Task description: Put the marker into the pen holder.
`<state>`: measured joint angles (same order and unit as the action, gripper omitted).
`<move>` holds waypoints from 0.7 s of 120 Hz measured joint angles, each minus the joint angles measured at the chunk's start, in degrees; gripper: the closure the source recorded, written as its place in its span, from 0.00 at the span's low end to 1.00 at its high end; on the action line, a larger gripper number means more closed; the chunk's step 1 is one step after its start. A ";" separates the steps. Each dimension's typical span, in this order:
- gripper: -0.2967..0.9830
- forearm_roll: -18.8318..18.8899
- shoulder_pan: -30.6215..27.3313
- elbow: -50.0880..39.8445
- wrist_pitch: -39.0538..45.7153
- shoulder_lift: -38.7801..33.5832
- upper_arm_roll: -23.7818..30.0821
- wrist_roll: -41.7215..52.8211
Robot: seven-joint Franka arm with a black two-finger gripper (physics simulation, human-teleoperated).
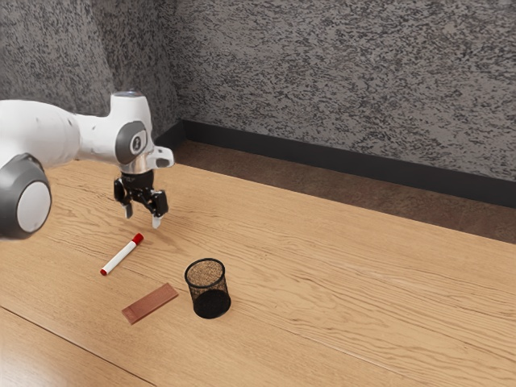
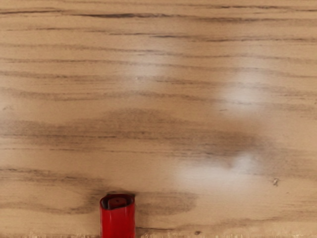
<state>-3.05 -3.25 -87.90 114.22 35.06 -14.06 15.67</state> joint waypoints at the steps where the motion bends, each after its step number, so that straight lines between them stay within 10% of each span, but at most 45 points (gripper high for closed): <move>1: 0.25 0.00 0.00 -0.57 0.35 -0.15 0.00 0.23; 84: 0.29 -0.12 -0.88 -13.70 11.80 -2.94 -0.14 13.70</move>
<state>-3.17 -4.14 -101.59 126.01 32.12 -14.20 29.37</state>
